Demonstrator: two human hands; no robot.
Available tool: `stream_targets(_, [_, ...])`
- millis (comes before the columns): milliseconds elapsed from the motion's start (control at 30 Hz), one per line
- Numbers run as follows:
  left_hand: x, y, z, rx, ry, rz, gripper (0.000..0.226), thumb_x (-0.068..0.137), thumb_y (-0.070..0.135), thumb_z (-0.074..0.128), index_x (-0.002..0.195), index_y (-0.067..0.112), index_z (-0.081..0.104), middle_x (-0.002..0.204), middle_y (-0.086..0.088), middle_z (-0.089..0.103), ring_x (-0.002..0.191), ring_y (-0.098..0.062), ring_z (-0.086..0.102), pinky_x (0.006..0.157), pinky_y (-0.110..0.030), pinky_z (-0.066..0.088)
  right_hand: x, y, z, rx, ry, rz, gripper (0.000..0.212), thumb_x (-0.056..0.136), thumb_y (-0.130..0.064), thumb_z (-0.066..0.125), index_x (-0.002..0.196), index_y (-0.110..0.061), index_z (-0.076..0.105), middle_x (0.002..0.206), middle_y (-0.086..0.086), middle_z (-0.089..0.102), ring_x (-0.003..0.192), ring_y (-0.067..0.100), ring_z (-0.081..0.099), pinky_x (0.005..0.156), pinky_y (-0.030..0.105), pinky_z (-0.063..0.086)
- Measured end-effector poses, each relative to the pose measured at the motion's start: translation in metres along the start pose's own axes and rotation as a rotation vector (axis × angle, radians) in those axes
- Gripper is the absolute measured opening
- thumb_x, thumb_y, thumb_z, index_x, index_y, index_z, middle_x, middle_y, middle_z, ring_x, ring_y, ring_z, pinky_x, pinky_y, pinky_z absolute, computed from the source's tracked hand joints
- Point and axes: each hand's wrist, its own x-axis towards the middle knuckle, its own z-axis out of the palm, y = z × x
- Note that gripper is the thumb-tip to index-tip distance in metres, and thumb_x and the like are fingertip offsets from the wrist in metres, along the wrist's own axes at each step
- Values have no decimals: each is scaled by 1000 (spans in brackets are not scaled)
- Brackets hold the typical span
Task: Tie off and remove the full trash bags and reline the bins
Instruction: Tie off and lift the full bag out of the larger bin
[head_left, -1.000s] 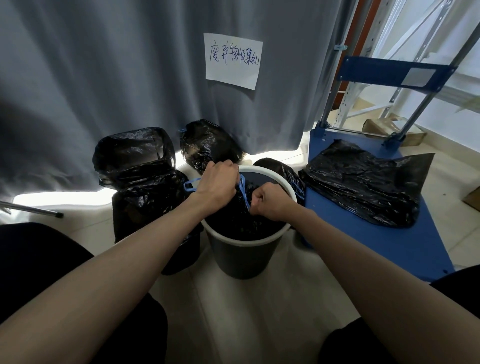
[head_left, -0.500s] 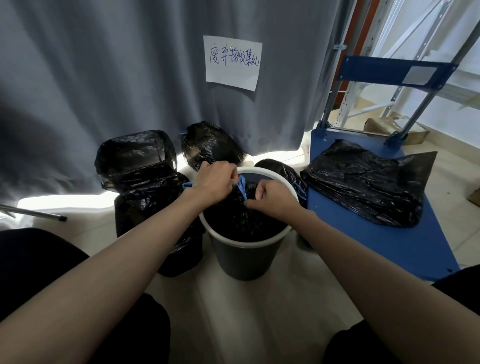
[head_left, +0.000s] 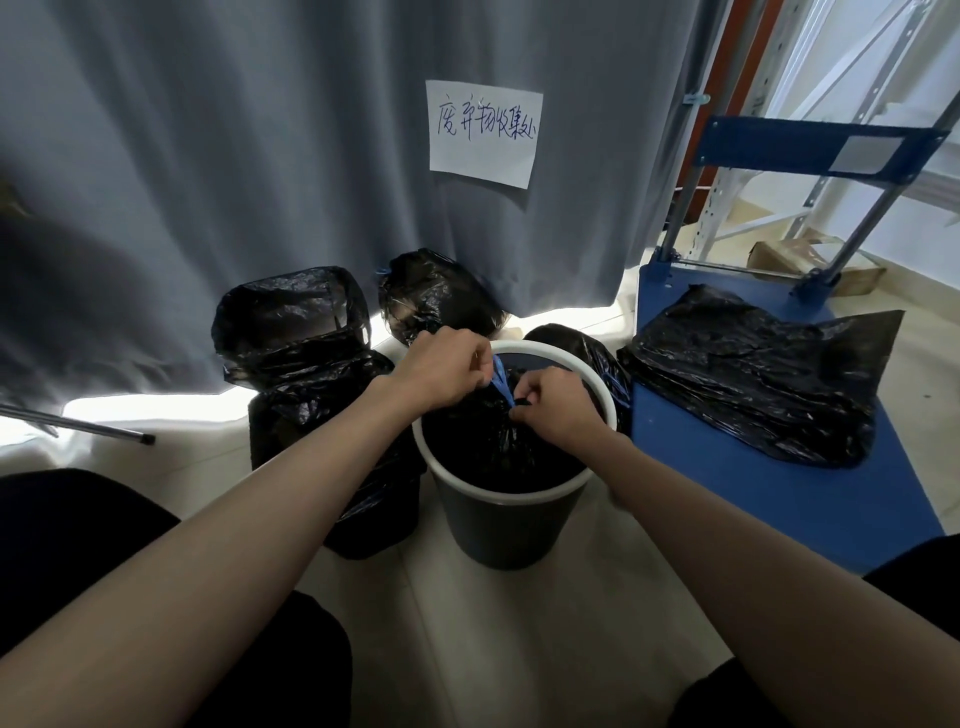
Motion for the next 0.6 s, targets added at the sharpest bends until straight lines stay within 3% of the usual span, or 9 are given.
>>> stream_targets(233, [0,-1,1,-85,-121,-57,6,72,15,78,72,21,75,76,8,73,82,-13,67,84,-36,54,0,4,-5,87,68,30,27,76,-13,74,61,-23,54,58,-9,51,55,7,46,60,24,39])
stream_targets(467, [7,6,17,-134,-138,-31,22,81,30,76,62,21,69,68,2,67,78,-18,64,76,-35,53,1,5,-8,124,42,15,16,77,-12,74,74,-14,59,58,-6,50,53,5,44,49,9,37])
stream_targets(600, [11,8,32,-68,-132,11,20,77,22,77,86,14,61,87,0,60,90,-23,59,81,-39,48,0,9,-10,139,-81,32,22,75,-6,75,79,-16,55,63,-7,49,57,5,43,53,15,34])
